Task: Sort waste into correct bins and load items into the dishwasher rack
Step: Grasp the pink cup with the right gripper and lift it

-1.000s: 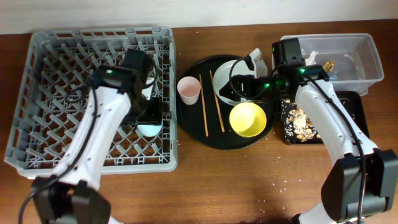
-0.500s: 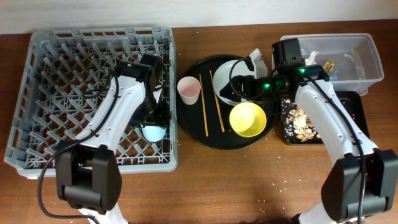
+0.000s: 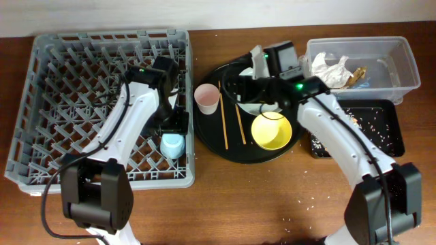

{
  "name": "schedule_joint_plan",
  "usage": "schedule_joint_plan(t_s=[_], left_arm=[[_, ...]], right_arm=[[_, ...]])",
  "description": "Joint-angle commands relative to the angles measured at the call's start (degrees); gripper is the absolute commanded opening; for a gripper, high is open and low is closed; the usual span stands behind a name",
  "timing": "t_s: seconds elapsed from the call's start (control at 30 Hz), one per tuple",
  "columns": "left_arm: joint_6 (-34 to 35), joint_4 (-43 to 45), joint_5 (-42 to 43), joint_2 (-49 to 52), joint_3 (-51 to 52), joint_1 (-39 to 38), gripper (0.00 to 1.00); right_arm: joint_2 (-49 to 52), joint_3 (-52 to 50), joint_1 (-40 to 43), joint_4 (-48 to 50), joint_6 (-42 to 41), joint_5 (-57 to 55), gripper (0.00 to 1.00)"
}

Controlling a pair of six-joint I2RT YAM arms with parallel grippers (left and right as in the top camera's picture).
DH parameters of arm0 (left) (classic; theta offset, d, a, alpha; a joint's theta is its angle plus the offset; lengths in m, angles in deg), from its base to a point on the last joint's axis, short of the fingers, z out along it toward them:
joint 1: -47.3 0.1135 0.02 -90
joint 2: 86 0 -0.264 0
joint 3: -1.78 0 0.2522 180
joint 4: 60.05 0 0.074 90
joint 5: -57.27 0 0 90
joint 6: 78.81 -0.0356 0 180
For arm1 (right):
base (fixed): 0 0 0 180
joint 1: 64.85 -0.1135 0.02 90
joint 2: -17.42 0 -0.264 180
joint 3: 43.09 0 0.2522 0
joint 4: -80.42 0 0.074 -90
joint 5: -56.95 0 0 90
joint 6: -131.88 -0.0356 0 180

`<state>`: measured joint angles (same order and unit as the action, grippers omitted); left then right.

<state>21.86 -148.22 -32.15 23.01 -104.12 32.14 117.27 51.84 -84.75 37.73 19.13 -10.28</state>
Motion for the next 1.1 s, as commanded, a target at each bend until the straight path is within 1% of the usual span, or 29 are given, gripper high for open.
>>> schedule_joint_plan(t_s=[0.0, 0.07, 0.17, 0.3, 0.33, 0.4, 0.43, 0.5, 0.53, 0.57, 0.6, 0.63, 0.8, 0.83, 0.97, 1.0, 1.03, 1.07], left_arm=[[0.17, -1.9, -0.76, 0.04, -10.97, 3.91, 0.83], [0.15, -3.41, -0.33, 0.04, -15.63, 5.97, 0.84], [0.15, -4.52, 1.22, 0.04, -20.31, 8.94, 0.85], [0.15, -4.24, 2.62, 0.07, -20.46, 11.96, 0.84], [0.15, -4.24, 2.62, 0.07, -20.46, 12.41, 0.84], [0.15, -4.09, 2.62, 0.07, -20.46, 13.05, 0.84], [0.15, -4.04, 2.64, 0.07, -20.46, 13.09, 0.84], [0.15, -3.91, 2.64, 0.07, -20.46, 13.09, 0.84], [0.15, -3.89, 2.64, 0.07, -20.46, 13.09, 0.84], [0.15, -3.89, 2.64, 0.07, -20.46, 13.09, 0.84], [0.15, -3.89, 2.64, 0.07, -20.46, 13.09, 0.84], [0.15, -3.89, 2.64, 0.07, -20.46, 13.07, 0.84], [0.17, -3.87, 3.15, 0.07, -20.41, 13.07, 0.83], [0.15, -3.85, 3.76, 0.07, -20.41, 13.07, 0.83], [-0.26, -3.87, 8.72, 0.07, -20.41, 13.09, 0.84], [-1.99, -3.91, 12.22, 0.07, -20.41, 13.09, 0.87], [-3.98, -3.89, 16.5, 0.07, -20.41, 13.09, 0.99], [-5.14, -3.85, 21.59, 0.07, -20.41, 13.09, 0.99]], right_arm=[[3.06, -0.15, -3.61, 3.02, -7.02, -11.69, 0.86], [4.74, -0.15, -4.79, 4.72, -9.01, -13.2, 0.84], [8.15, -0.15, -5.66, 7.02, -11.98, -13.33, 0.73], [14.1, -0.07, -5.97, 10.88, -15.54, -12.74, 0.65], [15.19, -0.04, -5.9, 11.72, -15.82, -12.72, 0.61], [15.96, -0.04, -5.92, 11.85, -15.91, -12.76, 0.5], [15.96, -0.04, -5.92, 11.82, -15.89, -12.76, 0.43], [15.96, -0.04, -5.9, 11.85, -15.89, -12.98, 0.24], [15.96, -0.07, -5.86, 11.82, -15.89, -13.16, 0.18], [15.96, -0.07, -5.86, 11.76, -15.82, -13.2, 0.14], [15.98, -0.07, -5.86, 11.23, -15.65, -13.64, 0.07], [15.98, -0.07, -5.86, 10.78, -15.65, -14.14, 0.04], [16.02, -0.17, -5.86, 8.59, -14.88, -14.58, 0.04], [16.0, -0.15, -5.68, 8.57, -13.64, -13.4, 0.04], [12.76, 0.68, -1.97, 6.93, -9.94, -0.79, 0.04], [10.86, 0.7, -0.04, 6.16, -8.28, 4.2, 0.04], [8.79, 0.7, 2.05, 5.07, -6.05, 9.62, 0.04], [6.67, 0.7, 4.28, 3.8, -3.08, 15.17, 0.04]])
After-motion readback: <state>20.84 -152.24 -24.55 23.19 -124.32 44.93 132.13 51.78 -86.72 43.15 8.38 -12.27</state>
